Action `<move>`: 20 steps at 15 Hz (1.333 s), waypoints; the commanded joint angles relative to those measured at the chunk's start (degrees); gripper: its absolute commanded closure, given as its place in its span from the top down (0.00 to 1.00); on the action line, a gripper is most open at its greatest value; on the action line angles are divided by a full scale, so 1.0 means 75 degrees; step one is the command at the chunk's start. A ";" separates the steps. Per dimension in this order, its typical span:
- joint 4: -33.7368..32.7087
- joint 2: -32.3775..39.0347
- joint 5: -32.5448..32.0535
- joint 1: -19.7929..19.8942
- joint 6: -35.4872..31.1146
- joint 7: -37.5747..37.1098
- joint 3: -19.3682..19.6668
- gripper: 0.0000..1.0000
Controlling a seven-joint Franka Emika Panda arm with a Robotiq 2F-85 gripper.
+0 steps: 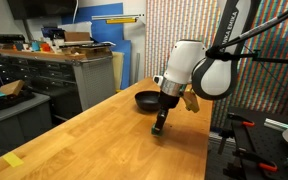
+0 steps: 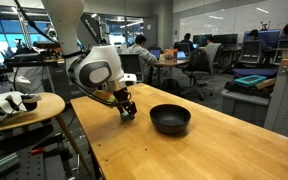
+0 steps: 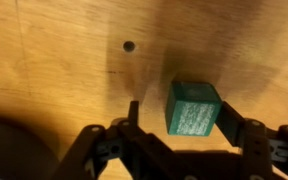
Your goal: Put the block in the bowl
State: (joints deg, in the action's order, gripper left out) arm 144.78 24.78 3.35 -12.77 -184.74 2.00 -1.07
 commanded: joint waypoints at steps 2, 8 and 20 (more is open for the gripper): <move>-0.0355 0.0158 -0.0173 0.0111 0.0292 -0.0173 -0.0044 0.42; -0.0275 -0.0229 -0.0226 0.0144 0.0655 -0.0149 0.0057 0.18; -0.0996 -0.1491 -0.0492 0.0963 0.1825 0.0115 -0.0054 0.18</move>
State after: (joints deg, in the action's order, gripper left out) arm 138.64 16.18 1.18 -7.62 -173.85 2.13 -0.84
